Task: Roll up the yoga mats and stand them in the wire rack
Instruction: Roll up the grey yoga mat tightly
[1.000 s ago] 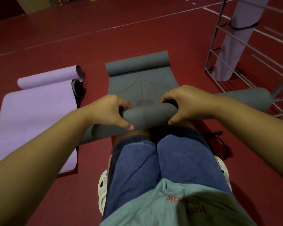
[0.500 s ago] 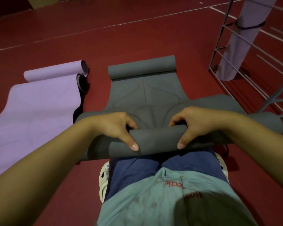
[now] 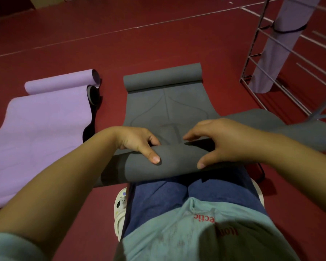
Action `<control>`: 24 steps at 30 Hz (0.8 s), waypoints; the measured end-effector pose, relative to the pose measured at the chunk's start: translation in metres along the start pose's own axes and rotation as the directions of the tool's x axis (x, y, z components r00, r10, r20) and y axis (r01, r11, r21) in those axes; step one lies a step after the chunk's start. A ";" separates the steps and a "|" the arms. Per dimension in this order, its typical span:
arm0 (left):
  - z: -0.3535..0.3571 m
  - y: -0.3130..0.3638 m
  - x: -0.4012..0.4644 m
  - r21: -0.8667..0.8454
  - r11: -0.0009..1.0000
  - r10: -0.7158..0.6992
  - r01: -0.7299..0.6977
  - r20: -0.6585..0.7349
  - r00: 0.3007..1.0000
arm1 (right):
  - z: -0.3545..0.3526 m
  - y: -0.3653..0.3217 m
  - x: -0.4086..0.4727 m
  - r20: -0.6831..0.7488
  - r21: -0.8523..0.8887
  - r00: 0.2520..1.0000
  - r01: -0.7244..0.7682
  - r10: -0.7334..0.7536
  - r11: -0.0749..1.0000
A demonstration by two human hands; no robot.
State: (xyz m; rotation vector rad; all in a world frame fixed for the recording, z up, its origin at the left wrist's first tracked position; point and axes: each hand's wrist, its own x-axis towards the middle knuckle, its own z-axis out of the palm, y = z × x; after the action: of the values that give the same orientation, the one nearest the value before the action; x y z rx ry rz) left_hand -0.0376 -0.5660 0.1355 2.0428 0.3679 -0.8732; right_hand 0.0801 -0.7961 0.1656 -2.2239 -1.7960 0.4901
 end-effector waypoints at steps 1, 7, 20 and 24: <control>0.000 0.000 0.001 0.003 1.000 -0.003 0.003 0.008 1.000 | 0.007 -0.001 -0.002 -0.028 -0.018 1.000 0.014 -0.014 1.000; -0.002 0.008 -0.010 0.153 0.988 0.002 0.008 -0.065 0.998 | 0.013 0.009 0.006 -0.005 0.056 0.997 -0.079 0.079 0.995; 0.050 0.016 -0.040 0.729 0.677 0.374 0.100 -0.458 0.807 | -0.007 0.029 0.044 0.269 0.254 0.953 -0.207 0.136 0.945; 0.042 0.019 -0.037 0.729 0.674 0.363 0.122 -0.471 0.804 | -0.011 0.027 0.046 0.277 0.244 0.948 -0.229 0.158 0.942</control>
State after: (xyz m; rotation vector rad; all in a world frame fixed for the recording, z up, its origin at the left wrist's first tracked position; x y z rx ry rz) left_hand -0.0723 -0.6086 0.1565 3.0759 0.1919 -0.2498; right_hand 0.1174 -0.7569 0.1601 -2.2313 -1.5063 1.0412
